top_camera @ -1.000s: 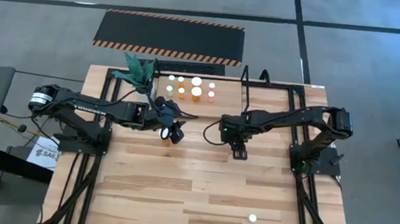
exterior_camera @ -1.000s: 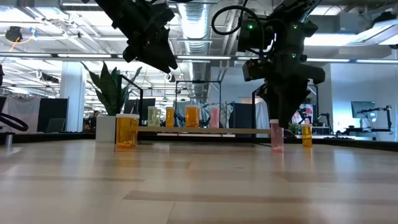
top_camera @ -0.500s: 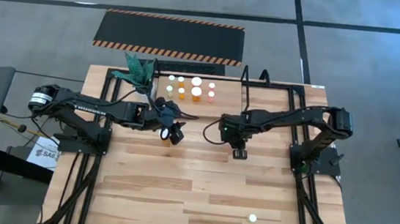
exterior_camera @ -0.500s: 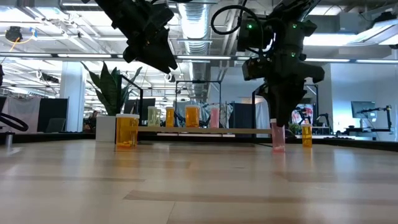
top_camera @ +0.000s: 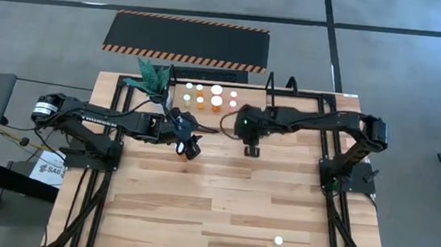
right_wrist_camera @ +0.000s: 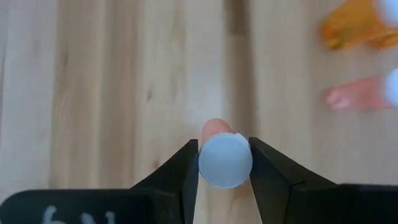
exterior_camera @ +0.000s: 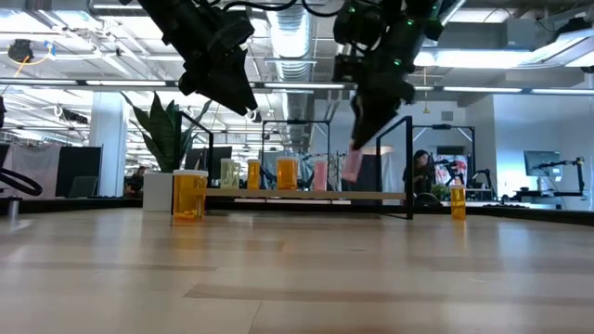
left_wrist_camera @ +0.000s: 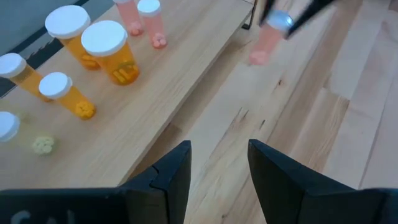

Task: Pick and place medicine bottles onto shelf by color
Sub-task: Put the pink pill bottle on the shelf aligned with the other pink pill bottle

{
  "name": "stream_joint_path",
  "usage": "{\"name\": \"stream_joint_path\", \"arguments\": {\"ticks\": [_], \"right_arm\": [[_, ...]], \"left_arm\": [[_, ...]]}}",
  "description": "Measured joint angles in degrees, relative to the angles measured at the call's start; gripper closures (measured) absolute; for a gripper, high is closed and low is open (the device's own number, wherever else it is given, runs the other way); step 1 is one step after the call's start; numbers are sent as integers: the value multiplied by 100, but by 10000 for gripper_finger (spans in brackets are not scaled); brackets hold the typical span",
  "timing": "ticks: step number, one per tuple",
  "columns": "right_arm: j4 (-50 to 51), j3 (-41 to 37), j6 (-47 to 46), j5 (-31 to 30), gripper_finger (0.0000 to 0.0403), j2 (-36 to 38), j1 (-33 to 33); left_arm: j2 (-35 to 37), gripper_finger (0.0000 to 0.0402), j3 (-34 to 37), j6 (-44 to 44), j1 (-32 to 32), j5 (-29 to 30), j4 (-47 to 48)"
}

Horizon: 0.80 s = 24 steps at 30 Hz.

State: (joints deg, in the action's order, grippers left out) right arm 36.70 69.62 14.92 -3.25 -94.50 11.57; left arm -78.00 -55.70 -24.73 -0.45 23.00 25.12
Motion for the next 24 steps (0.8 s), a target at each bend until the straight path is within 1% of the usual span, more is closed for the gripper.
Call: {"name": "stream_joint_path", "arguments": {"ticks": [5,8,13,20,24], "right_arm": [[-45,430,-26,-4,258,-209,285],[-9,766,-129,-6,251,-556,427],[618,1450,-136,-162,249,-1148,598],[886,2123,-308,-164,262,-1645,702],[1099,2392,-444,-162,261,-1849,766]], "left_arm": [[0,255,0,-4,0,0,45],[0,255,0,-37,0,2,122],[0,255,0,-42,-2,-20,146],[0,255,0,-142,-2,-25,358],[0,255,2,-162,-2,-26,428]]}}
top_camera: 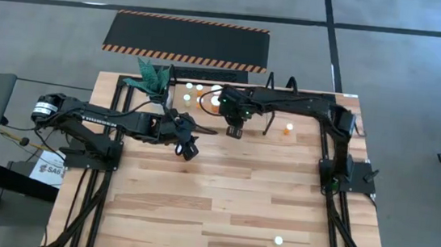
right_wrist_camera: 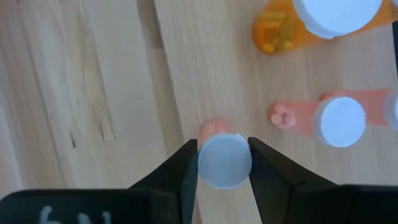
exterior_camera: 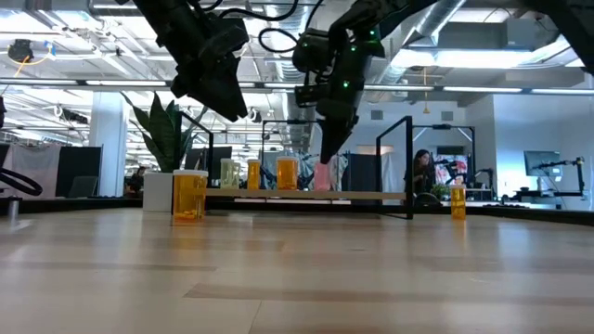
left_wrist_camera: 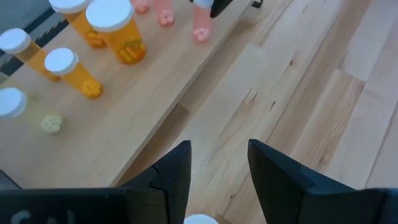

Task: Pick and place medicine bottles onto shelf by color
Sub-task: Put the pink pill bottle on the shelf aligned with the other pink pill bottle

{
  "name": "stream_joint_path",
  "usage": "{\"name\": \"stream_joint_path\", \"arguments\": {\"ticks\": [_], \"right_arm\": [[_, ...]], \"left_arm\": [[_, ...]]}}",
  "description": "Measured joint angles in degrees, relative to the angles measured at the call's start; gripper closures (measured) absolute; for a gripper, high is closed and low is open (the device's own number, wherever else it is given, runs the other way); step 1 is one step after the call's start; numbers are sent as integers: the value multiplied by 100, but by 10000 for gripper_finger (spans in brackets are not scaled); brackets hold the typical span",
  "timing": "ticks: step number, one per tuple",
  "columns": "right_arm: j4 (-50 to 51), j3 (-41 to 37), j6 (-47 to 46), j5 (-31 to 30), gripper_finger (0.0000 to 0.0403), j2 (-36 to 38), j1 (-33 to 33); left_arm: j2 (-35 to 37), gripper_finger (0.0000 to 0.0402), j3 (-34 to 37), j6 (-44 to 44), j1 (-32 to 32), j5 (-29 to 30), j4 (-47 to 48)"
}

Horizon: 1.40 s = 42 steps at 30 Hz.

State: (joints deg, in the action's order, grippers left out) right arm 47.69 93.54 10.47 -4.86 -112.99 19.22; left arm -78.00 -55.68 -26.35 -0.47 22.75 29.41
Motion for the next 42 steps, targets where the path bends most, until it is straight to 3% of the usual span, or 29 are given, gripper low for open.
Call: {"name": "stream_joint_path", "arguments": {"ticks": [28,42], "right_arm": [[-49,57,358,39,255,-166,118],[-123,39,372,37,200,-190,118]], "left_arm": [[0,255,0,11,0,-112,-13],[0,255,0,9,0,-112,-13]]}}
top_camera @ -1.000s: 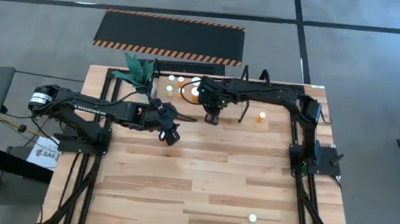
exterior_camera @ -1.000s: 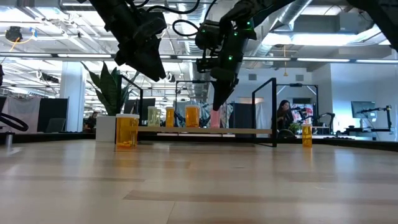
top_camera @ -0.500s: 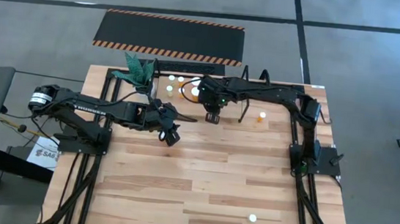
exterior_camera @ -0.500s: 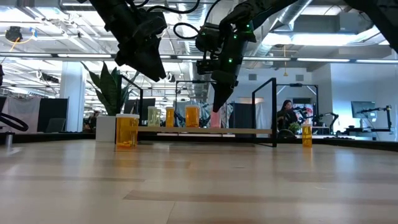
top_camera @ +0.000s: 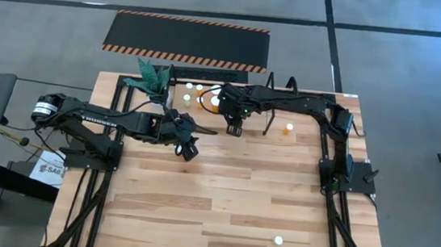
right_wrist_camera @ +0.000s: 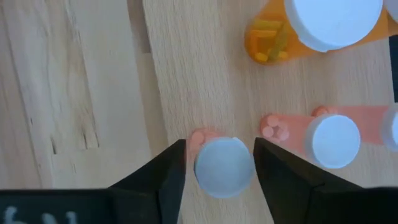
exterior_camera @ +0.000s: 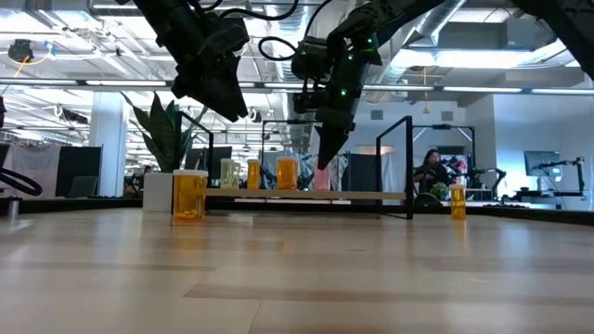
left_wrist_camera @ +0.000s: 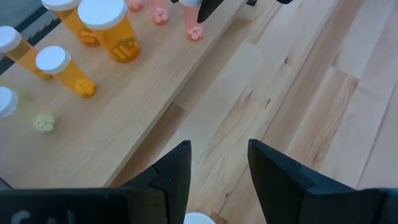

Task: Pick and place medicine bottles onto shelf by color
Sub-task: Put the pink pill bottle on the shelf aligned with the other pink pill bottle, then move the small orange pill bottle to the center of the table

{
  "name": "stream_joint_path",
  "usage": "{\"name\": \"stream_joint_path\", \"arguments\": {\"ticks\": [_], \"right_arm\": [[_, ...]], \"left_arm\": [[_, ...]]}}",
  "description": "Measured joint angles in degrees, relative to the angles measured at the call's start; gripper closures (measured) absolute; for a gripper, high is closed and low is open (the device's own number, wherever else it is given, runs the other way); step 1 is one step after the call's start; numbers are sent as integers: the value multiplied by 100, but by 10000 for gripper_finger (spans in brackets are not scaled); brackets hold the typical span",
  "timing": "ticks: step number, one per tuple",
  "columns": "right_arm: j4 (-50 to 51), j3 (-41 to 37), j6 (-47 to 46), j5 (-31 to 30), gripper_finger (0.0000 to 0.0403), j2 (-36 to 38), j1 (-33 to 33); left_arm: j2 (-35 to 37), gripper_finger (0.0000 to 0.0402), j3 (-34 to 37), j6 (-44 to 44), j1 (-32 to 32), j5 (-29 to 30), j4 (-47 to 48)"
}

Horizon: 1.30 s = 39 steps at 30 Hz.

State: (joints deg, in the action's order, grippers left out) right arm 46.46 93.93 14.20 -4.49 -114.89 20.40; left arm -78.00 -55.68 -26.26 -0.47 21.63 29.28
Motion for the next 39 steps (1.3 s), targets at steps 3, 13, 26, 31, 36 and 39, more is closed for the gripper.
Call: {"name": "stream_joint_path", "arguments": {"ticks": [3,13,26,31,36,39], "right_arm": [[19,0,0,0,183,37,-1],[389,12,-24,-46,163,319,-34],[2721,11,-438,-463,163,1371,117],[3239,-102,-820,-460,163,1864,270],[3263,-878,-1122,-464,163,2602,386],[3105,-1505,-1253,-462,163,3063,476]], "left_arm": [[0,255,0,0,0,0,0],[0,255,0,-4,0,0,0],[0,255,2,-33,1,9,18],[0,255,2,4,2,15,15],[0,255,2,9,2,31,5],[0,255,2,48,0,44,-9]]}}
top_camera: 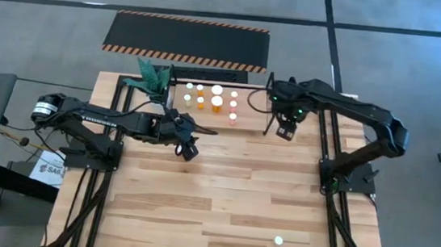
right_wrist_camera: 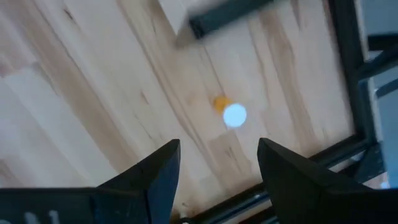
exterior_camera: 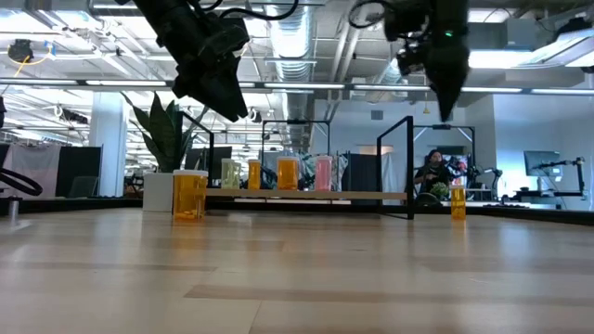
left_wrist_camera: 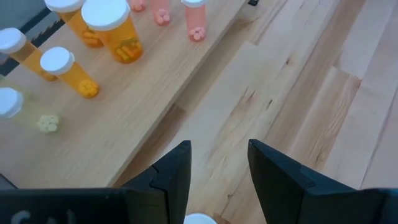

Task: Pick and place medicine bottles onto shelf by color
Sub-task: Move the small orange pill bottle to the center of the table

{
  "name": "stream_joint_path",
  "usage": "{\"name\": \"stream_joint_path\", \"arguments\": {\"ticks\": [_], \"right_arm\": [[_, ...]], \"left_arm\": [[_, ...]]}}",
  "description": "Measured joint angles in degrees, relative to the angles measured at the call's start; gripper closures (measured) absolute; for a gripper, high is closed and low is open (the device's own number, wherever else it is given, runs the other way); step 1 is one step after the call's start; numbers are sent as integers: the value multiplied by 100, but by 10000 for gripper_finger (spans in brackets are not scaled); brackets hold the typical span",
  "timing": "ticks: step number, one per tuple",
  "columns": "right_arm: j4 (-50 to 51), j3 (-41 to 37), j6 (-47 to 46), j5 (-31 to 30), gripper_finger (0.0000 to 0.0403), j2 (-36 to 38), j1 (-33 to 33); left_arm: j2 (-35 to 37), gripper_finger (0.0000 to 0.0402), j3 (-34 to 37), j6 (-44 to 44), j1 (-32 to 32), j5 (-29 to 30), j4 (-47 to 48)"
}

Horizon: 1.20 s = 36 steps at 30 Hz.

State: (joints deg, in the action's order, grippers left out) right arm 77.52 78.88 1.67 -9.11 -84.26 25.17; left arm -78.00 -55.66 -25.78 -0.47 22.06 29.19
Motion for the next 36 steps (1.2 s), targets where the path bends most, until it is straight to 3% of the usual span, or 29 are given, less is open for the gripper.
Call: {"name": "stream_joint_path", "arguments": {"ticks": [7,13,19,23,31,36], "right_arm": [[-723,-1210,-59,0,163,750,50],[-1549,-1885,182,-31,163,800,48],[-2081,-2124,507,-538,163,725,241],[-2168,-2235,-133,-558,163,708,665],[-2275,-2231,-1040,147,163,517,1507],[-2290,-2231,-1178,170,163,114,1663]], "left_arm": [[0,255,0,111,0,170,-55],[0,255,0,111,-1,248,-52],[0,255,0,111,0,243,-42],[0,255,0,133,-1,240,-35],[0,255,0,240,0,238,-42],[0,255,0,214,0,232,-42]]}}
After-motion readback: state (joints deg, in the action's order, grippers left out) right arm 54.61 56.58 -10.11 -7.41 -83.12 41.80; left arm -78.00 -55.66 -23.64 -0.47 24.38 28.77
